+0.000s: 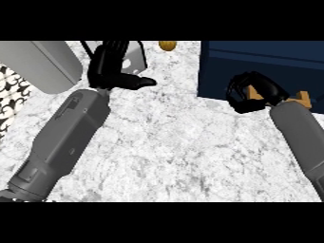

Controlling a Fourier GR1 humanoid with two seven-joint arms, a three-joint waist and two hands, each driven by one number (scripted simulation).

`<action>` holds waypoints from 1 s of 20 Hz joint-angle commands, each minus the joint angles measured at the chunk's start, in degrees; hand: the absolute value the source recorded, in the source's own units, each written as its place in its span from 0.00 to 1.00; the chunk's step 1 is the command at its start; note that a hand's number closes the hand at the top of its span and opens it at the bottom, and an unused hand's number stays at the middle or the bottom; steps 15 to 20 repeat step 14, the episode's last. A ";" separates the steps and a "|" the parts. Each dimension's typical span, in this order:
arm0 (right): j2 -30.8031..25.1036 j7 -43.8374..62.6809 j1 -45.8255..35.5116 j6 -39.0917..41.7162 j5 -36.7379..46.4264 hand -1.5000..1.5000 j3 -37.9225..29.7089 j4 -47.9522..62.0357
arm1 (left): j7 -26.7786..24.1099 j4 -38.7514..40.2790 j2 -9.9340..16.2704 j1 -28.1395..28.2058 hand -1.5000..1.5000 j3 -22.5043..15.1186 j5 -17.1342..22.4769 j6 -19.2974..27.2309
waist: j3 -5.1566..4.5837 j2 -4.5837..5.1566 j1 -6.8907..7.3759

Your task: Pick up the cup, place it into the drawer and close the drawer

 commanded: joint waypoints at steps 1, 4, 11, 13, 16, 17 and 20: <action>-6.36 4.21 -9.60 -4.17 -0.67 1.00 -5.14 2.83 | 0.70 -0.81 1.30 1.25 0.00 -0.21 0.14 -1.72 | -0.52 1.18 2.55; -7.26 4.57 -9.60 -2.80 -1.42 1.00 -5.44 2.12 | -0.15 -1.62 0.75 2.24 0.00 -0.55 -0.07 -1.71 | -0.57 1.02 2.99; -8.73 5.37 -9.41 0.61 -3.64 1.00 -6.35 -0.03 | -0.08 -2.58 0.99 3.61 0.00 -0.54 0.55 -3.62 | -0.72 1.27 3.83; -9.28 4.74 -8.51 1.40 -4.11 1.00 -6.50 -0.57 | 0.42 -2.88 1.43 3.27 0.00 -0.35 0.80 -4.12 | -0.64 1.45 3.78; -9.05 5.12 -8.60 1.62 -4.02 1.00 -6.22 -0.88 | 0.30 -2.91 1.15 3.67 0.00 -0.56 0.71 -4.13 | -0.67 1.46 4.04; -9.05 5.12 -8.60 1.62 -4.02 1.00 -6.22 -0.88 | 0.30 -2.91 1.15 3.67 0.00 -0.56 0.71 -4.13 | -0.67 1.46 4.04; -9.05 5.12 -8.60 1.62 -4.02 1.00 -6.22 -0.88 | 0.30 -2.91 1.15 3.67 0.00 -0.56 0.71 -4.13 | -0.67 1.46 4.04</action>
